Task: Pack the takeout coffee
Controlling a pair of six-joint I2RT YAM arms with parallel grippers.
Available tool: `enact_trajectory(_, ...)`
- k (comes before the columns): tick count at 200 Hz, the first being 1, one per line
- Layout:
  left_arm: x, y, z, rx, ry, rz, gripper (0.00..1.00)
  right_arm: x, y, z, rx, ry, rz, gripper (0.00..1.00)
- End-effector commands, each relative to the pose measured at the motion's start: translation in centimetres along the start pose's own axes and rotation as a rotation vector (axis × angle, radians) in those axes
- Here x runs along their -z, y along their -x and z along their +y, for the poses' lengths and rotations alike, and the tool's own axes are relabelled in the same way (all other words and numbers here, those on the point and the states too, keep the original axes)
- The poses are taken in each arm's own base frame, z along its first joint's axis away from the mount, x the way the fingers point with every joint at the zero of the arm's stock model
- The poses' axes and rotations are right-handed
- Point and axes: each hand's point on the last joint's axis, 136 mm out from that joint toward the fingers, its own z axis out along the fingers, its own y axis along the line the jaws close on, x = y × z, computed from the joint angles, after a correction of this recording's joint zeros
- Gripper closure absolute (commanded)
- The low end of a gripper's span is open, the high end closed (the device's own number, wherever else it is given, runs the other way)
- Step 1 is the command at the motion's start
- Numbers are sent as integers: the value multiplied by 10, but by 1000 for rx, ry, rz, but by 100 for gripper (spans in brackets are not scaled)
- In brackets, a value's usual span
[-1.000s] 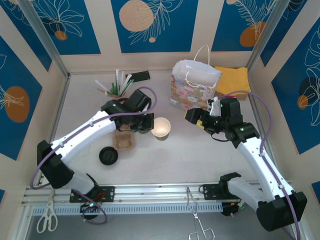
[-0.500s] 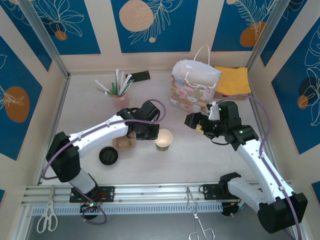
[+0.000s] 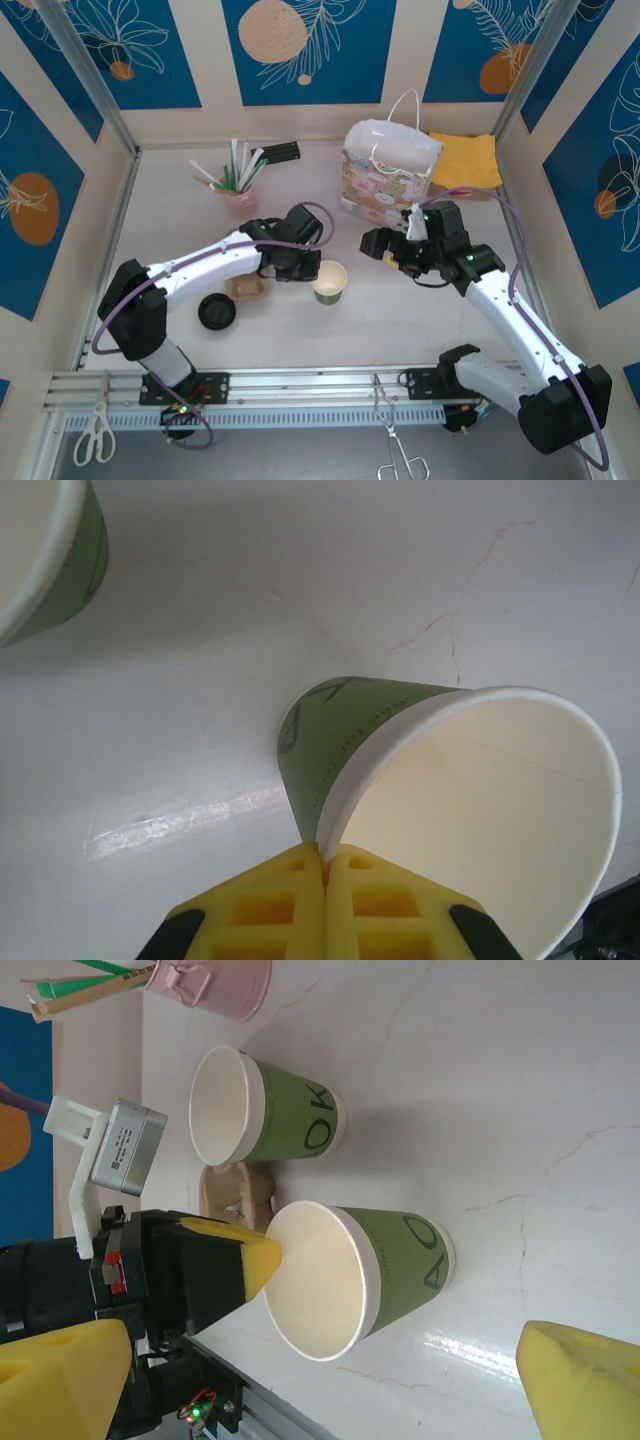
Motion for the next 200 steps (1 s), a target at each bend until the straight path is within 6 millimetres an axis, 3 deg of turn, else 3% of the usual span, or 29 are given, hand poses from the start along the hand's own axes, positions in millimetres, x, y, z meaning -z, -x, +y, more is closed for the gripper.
enact_trajectory(1,-6,-10,2,7,17,44,92,-1,3,5,22,7,-6,1)
enact_trajectory(40,7,-3,-3,-6,20,30,78,-3,3,10,40,5,0,1)
enact_trajectory(88,35,12,-9,-27,12,-15,53,-4,3,20,79,-9,2,1)
enact_trajectory(104,49,19,-8,-31,14,-46,42,-3,3,24,100,-20,1,1)
enact_trajectory(144,86,32,11,-17,41,-124,1,-7,2,40,161,-48,14,1)
enact_trajectory(200,114,32,71,78,142,-178,0,-19,5,64,250,-136,37,1)
